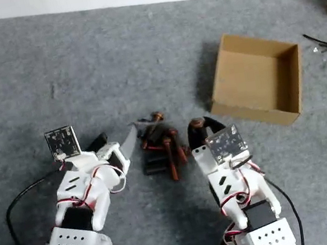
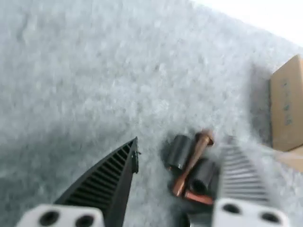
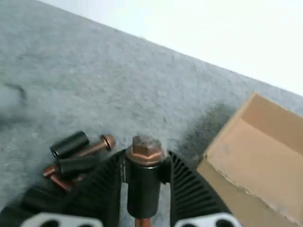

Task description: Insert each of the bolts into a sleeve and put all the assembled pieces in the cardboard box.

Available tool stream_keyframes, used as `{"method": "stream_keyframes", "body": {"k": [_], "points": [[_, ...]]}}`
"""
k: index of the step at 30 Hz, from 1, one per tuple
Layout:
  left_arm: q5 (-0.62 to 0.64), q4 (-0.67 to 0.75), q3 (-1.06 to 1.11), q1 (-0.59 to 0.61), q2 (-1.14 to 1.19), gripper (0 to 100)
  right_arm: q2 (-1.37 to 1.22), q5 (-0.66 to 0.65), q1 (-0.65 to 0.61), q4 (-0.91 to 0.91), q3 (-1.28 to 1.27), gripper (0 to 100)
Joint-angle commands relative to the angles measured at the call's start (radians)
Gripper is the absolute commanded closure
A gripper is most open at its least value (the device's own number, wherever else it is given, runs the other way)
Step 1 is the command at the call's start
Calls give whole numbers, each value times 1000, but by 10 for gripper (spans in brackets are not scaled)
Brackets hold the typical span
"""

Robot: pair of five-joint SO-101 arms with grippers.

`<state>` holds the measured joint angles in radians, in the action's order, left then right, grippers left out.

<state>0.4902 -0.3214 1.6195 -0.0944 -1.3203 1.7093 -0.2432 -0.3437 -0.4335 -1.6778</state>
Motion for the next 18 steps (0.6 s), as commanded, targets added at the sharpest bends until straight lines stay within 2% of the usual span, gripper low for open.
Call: {"method": "stream_keyframes", "body": {"k": [1,3,6,10,13,15,18], "points": [[-66,43,-4,19,-1,939,-2,-3,19,-15,-153,994],[-172,44,-4,19,-1,1000,-2,-3,19,-35,-153,994],[-267,23,-5,19,-1,996,7,-3,19,-81,-153,994],[-368,-215,-110,27,-1,994,7,-3,58,-85,-148,994],[-468,-339,-180,113,-1,994,-2,63,139,-84,-76,994],[-454,-344,-185,157,-1,993,-4,137,179,-67,-24,994],[-446,-344,-185,160,-1,992,-50,124,182,-18,36,994]]}}
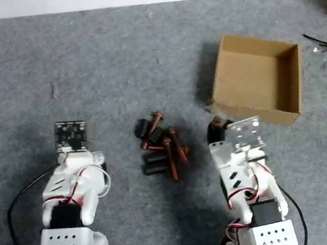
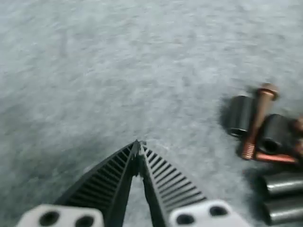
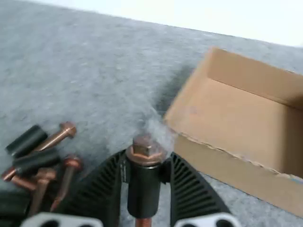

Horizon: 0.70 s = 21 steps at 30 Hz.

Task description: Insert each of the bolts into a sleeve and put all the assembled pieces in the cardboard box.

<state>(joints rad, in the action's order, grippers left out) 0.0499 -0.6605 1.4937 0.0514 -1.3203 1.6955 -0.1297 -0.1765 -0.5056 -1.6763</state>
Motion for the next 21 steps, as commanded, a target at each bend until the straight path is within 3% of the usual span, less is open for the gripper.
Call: {"method": "stream_keyframes", "body": {"k": [1,12,21], "points": [[-6,-5,-59,15,-1,992,-79,9,15,71,58,994],[-6,-5,-54,15,-1,989,-912,38,21,208,628,994],[-6,32,-38,15,-1,989,-1291,528,226,208,949,994]]}}
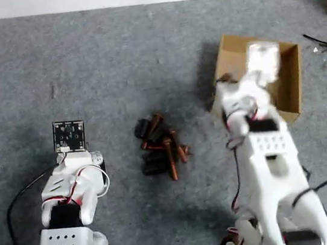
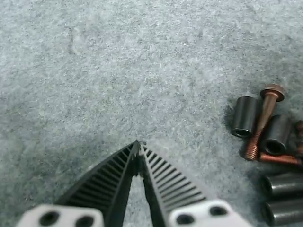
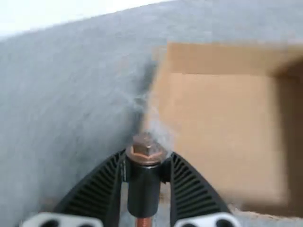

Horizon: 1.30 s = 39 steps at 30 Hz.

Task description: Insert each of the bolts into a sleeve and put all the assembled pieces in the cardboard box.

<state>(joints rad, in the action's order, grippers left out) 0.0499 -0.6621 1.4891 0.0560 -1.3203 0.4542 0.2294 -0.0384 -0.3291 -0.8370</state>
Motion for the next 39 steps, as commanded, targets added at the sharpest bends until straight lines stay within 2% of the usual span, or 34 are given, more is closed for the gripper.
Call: {"method": "stream_keyframes", "body": {"k": [1,4,7,20,22,27,31,35,39], "points": [[-6,34,-33,10,-1,989,-68,230,119,31,120,994],[-6,32,-35,8,-1,989,-111,394,211,31,124,994],[-6,31,-35,8,-1,989,-157,465,252,31,124,994],[-6,29,-35,8,-1,989,-334,442,225,33,133,987],[-6,29,-35,8,-1,989,-332,413,214,33,133,944],[-6,29,-33,8,-1,989,-332,212,127,31,133,703],[-6,29,-33,8,-1,989,-326,209,128,27,133,687],[-6,31,-33,8,-1,989,-185,209,110,25,122,704],[-6,31,-33,8,-2,989,61,203,-24,-39,-1,710]]}}
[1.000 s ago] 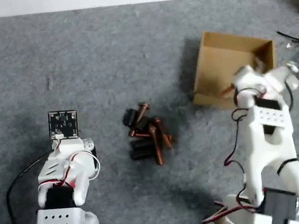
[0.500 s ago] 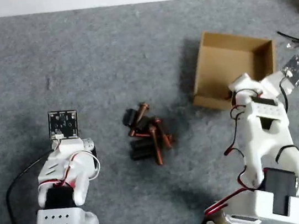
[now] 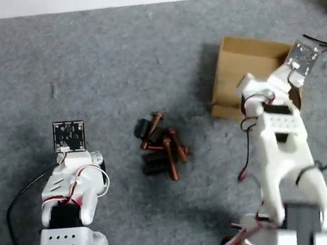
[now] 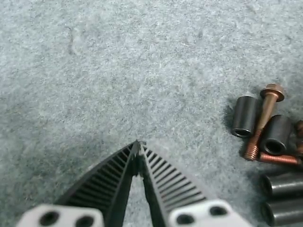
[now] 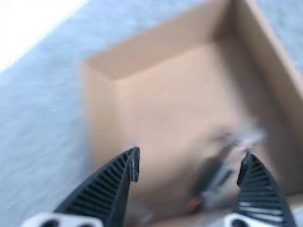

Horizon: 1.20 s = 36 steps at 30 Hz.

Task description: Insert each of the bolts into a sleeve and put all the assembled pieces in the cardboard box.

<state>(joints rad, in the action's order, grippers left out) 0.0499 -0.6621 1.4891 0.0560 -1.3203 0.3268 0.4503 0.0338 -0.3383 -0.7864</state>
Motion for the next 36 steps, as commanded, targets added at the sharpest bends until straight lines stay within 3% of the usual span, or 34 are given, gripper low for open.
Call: {"method": "stream_keyframes", "body": {"k": [1,8,11,31,36], "points": [[-6,31,-33,8,-2,989,252,-21,-142,-33,-93,710],[-6,32,-33,8,-2,989,556,-275,-473,-31,-329,710],[-6,32,-33,8,-1,989,564,-292,-552,-31,-371,710],[-6,32,-33,8,-1,989,119,-288,-653,-25,-242,710],[-6,32,-33,13,-1,989,105,-74,-679,-27,-134,710]]}}
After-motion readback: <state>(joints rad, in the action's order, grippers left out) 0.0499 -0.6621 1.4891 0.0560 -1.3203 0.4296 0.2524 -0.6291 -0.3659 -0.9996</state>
